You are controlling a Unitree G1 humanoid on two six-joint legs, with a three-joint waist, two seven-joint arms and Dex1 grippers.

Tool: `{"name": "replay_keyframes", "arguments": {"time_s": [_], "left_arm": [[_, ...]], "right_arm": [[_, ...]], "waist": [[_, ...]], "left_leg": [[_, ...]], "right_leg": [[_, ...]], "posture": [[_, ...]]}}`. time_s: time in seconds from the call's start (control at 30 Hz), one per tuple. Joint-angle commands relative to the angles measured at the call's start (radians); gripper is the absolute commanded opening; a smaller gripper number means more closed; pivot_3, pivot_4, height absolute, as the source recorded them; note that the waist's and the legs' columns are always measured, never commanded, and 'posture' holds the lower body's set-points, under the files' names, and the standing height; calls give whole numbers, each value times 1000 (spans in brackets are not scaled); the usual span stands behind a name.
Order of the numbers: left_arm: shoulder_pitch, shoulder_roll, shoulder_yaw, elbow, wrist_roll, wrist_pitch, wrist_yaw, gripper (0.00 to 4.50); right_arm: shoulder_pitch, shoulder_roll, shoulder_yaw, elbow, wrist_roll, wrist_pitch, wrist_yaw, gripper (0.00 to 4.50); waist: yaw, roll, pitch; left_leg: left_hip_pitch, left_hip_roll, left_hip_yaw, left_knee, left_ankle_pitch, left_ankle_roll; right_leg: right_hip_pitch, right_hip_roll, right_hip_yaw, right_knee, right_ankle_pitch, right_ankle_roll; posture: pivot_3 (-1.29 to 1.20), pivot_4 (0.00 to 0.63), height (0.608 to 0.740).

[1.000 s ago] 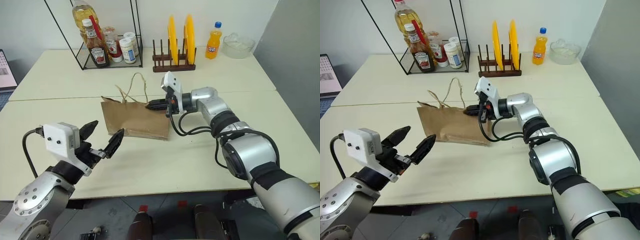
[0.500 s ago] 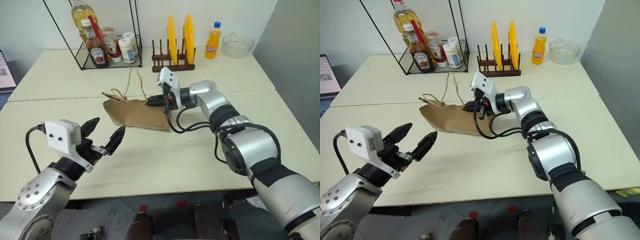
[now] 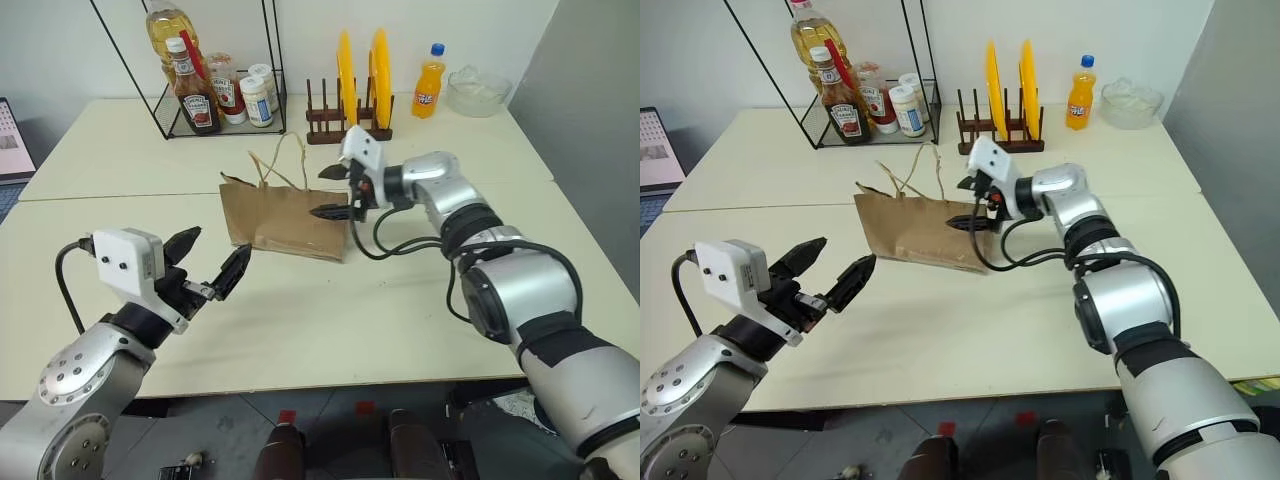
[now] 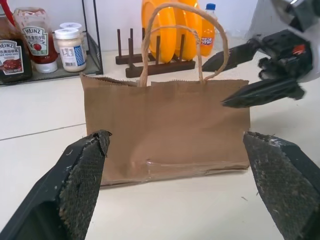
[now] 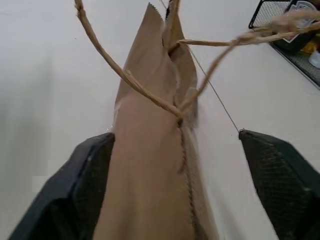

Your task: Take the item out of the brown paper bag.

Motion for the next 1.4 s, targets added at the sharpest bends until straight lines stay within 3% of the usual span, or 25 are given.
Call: {"name": "replay_keyframes", "arguments": {"time_s": [0.03,0.13,0.23,0.33,0.4,0.5,0.63,0.77,0.9,1.13,1.4], "left_arm": [[-40,34,21,34,-8,-23,-37,4500],[-93,62,38,92,-28,-17,-63,4500],[-188,131,58,216,-37,-4,-116,4500],[-310,238,10,414,35,-34,-230,4500],[-400,287,-45,553,92,-78,-314,4500],[-659,316,-216,908,262,-232,-487,4500],[-986,252,-378,1374,469,-470,-618,4500],[-1230,164,-470,1767,635,-681,-649,4500],[-1335,126,-521,1964,756,-790,-637,4500],[-1377,130,-561,2046,866,-815,-748,4500],[-1303,226,-556,1861,839,-711,-1181,4500]], "right_arm": [[8,-50,-53,-93,68,45,69,4468],[77,-95,-77,-256,126,158,103,4468],[300,-145,-97,-702,199,391,32,4468],[580,-140,-123,-1202,242,654,-150,4468],[723,-116,-115,-1449,246,776,-269,4468],[923,-53,-69,-1737,216,890,-440,4468],[1041,-39,-22,-1875,201,977,-556,4468],[1116,-62,-13,-1970,214,1055,-626,4468],[1137,-61,-4,-2010,220,1089,-689,4468],[1147,-36,-10,-2031,250,1112,-754,4468],[1105,-135,-82,-1887,314,1035,-700,4468]], "waist": [[0,0,0],[0,0,0],[4,0,0],[13,-1,-1],[13,-1,0],[15,-1,-1],[9,-2,-1],[11,-3,-2],[0,-3,-1],[-5,-3,-1],[-4,-3,-1]], "left_leg": [[0,0,0,0,0,0],[0,0,0,0,0,0],[0,0,0,0,0,0],[-1,0,-2,0,0,0],[-2,0,-4,0,0,0],[-2,0,-2,0,1,0],[-1,0,-3,0,3,-2],[-2,0,-4,0,3,-1],[-7,0,-3,-1,3,-2],[-9,0,-3,-1,4,-1],[-9,0,-3,-1,4,0]], "right_leg": [[0,0,0,0,0,0],[0,0,0,0,0,0],[0,0,0,0,0,0],[1,0,-2,1,0,0],[0,1,-2,1,0,0],[-1,1,-1,2,0,0],[-1,2,-1,1,0,0],[-1,2,-2,0,0,0],[-6,2,-1,0,0,0],[-10,2,-1,4,0,0],[-10,2,-1,4,0,0]], "posture": [[0,150,740],[0,150,740],[0,150,740],[0,150,740],[0,150,740],[0,150,740],[0,150,740],[0,150,740],[0,150,740],[0,150,740],[0,150,740]]}}
